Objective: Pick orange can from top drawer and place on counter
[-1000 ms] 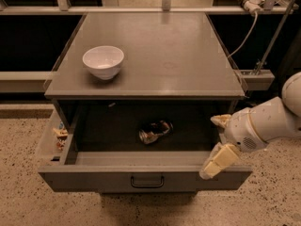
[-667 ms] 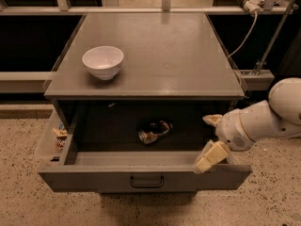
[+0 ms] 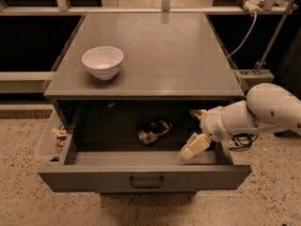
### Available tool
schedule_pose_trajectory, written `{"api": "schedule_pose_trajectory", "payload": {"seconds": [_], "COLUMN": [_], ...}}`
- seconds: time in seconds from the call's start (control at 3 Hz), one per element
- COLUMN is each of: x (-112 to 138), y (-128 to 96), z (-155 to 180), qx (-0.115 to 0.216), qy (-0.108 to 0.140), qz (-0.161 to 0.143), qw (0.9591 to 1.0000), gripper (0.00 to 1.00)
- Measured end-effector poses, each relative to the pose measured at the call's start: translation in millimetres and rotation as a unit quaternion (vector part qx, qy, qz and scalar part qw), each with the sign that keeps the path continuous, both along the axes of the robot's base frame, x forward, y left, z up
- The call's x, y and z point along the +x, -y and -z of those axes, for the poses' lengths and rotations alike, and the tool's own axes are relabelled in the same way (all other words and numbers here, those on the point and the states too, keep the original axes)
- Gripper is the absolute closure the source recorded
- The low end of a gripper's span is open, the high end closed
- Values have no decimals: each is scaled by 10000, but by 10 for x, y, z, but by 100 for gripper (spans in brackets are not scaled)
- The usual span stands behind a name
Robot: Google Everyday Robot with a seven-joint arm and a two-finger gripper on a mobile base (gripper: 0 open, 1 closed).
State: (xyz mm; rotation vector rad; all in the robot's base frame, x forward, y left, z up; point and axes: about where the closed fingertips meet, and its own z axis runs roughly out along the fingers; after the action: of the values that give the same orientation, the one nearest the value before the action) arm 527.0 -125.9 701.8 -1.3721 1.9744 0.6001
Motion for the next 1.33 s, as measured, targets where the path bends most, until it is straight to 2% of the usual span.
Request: {"api": "schedule_pose_trajectory", "payload": {"seconds": [0.33,0.67,1.0,1.33], "x": [-10,147,372,379], "y": [-6,-198,-457,-490], "z": [6,28,157,193], "qx": [104,262,492,495], "qy": [97,414,785,803], "qz": [107,16,67,91], "qw": [9998,9988,9957,9955], "gripper": [0,0,0,0]}}
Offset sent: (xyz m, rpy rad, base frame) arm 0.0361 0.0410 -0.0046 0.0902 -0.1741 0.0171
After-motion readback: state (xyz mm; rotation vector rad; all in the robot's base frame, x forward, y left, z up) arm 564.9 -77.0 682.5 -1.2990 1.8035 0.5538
